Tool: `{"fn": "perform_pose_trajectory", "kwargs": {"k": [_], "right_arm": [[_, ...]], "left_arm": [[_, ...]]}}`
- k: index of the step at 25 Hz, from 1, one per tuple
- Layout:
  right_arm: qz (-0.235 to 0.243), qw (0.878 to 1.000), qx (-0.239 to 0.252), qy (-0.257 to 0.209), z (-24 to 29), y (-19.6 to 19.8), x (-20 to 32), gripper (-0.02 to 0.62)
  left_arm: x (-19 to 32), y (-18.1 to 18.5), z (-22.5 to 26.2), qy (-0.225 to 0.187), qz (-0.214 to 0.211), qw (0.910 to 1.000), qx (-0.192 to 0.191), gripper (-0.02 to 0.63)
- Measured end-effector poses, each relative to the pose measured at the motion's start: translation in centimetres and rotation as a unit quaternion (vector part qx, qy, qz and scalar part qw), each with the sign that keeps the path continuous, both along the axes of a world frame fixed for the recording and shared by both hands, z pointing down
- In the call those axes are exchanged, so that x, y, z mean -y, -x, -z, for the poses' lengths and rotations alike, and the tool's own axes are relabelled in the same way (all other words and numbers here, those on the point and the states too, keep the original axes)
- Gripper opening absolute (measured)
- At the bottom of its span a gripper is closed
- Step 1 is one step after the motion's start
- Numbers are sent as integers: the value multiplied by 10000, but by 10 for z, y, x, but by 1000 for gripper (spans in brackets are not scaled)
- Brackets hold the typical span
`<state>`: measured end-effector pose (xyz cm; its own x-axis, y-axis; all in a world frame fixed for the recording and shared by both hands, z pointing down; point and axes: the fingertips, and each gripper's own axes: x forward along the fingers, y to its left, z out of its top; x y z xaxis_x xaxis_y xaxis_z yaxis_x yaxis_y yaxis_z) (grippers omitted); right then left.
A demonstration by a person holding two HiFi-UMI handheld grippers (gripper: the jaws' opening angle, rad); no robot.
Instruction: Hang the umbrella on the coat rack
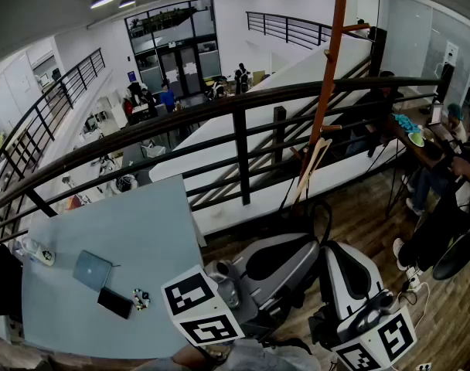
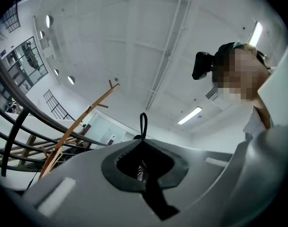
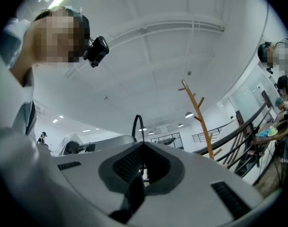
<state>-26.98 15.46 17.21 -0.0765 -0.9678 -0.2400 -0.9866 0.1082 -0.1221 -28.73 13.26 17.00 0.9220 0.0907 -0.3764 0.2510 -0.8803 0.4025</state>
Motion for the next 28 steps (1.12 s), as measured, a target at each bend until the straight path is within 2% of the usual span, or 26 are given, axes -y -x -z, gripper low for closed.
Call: {"fn": "perform_pose_trajectory", "kwargs": {"k": [13,20,28], "right_arm": [[0,9999,97,-50,0,2,11,0],[-128,9997,195,-9,-7,-2,17,0],[-220,9992,310,-89,-7,-14,14,0]], "left_arm": [[11,1,0,-77,57,9999,68,5],[16,-3,-9,-1,-94,9998,151,5],[11,-14,-8,-118,-163,9997,116,5]]}}
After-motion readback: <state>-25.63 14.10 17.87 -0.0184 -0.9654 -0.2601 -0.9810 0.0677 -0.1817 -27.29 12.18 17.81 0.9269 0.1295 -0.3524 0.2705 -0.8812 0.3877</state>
